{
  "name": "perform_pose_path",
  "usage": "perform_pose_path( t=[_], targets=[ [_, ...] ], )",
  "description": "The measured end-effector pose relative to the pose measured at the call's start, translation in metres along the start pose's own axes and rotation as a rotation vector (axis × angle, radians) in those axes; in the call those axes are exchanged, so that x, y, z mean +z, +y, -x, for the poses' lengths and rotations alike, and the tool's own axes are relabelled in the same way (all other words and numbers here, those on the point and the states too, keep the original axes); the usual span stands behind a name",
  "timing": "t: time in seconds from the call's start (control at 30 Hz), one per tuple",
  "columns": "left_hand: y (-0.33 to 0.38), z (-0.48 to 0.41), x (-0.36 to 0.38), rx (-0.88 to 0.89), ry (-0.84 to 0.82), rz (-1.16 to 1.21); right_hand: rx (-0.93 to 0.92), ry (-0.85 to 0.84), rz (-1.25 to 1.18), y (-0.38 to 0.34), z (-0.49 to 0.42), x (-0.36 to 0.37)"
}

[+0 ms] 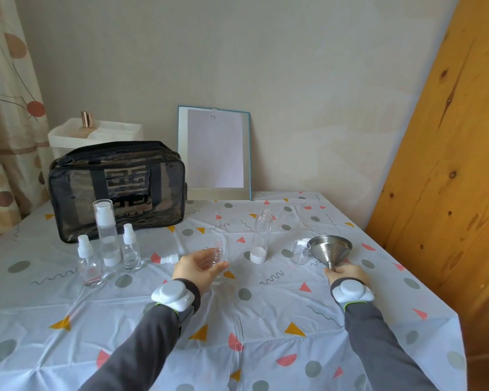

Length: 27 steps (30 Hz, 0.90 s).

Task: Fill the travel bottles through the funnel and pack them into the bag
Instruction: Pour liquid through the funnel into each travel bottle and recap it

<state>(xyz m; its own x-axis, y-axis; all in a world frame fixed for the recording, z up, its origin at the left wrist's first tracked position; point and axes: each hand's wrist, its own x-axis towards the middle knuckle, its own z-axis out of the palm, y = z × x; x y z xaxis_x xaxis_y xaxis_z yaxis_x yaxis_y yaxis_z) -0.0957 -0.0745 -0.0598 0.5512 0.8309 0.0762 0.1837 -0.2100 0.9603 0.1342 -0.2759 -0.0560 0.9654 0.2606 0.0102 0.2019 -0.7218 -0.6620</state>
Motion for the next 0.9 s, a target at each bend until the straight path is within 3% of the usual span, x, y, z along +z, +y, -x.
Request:
perform_pose_path(
  t=[0.1, 0.23, 0.33, 0.4, 0.53, 0.63, 0.77, 0.9],
  targets=[
    [0.000, 0.000, 0.000, 0.000, -0.002, 0.005, 0.010, 0.021, 0.011, -0.001, 0.003, 0.001],
    [-0.001, -0.001, 0.001, -0.004, -0.008, 0.013, -0.023, 0.292, -0.137, -0.013, 0.014, 0.008],
    [-0.001, -0.001, 0.001, -0.008, -0.018, 0.030, -0.149, 0.303, -0.263, -0.041, 0.019, 0.009],
    [-0.001, -0.001, 0.001, -0.011, -0.016, 0.035, -0.240, 0.230, -0.304, -0.062, 0.025, 0.015],
    [-0.002, 0.000, 0.003, -0.019, -0.023, 0.057, -0.411, -0.119, -0.492, -0.095, 0.063, 0.045],
    [-0.003, -0.001, 0.002, 0.005, -0.023, 0.047, -0.520, -0.303, -0.464, -0.110, 0.087, 0.074],
    [-0.008, 0.000, 0.003, 0.064, 0.002, -0.007, -0.553, -0.383, -0.297, -0.118, 0.093, 0.101],
    [-0.010, -0.002, 0.001, 0.103, 0.021, -0.035, -0.548, -0.321, -0.242, -0.129, 0.093, 0.111]
  ],
)
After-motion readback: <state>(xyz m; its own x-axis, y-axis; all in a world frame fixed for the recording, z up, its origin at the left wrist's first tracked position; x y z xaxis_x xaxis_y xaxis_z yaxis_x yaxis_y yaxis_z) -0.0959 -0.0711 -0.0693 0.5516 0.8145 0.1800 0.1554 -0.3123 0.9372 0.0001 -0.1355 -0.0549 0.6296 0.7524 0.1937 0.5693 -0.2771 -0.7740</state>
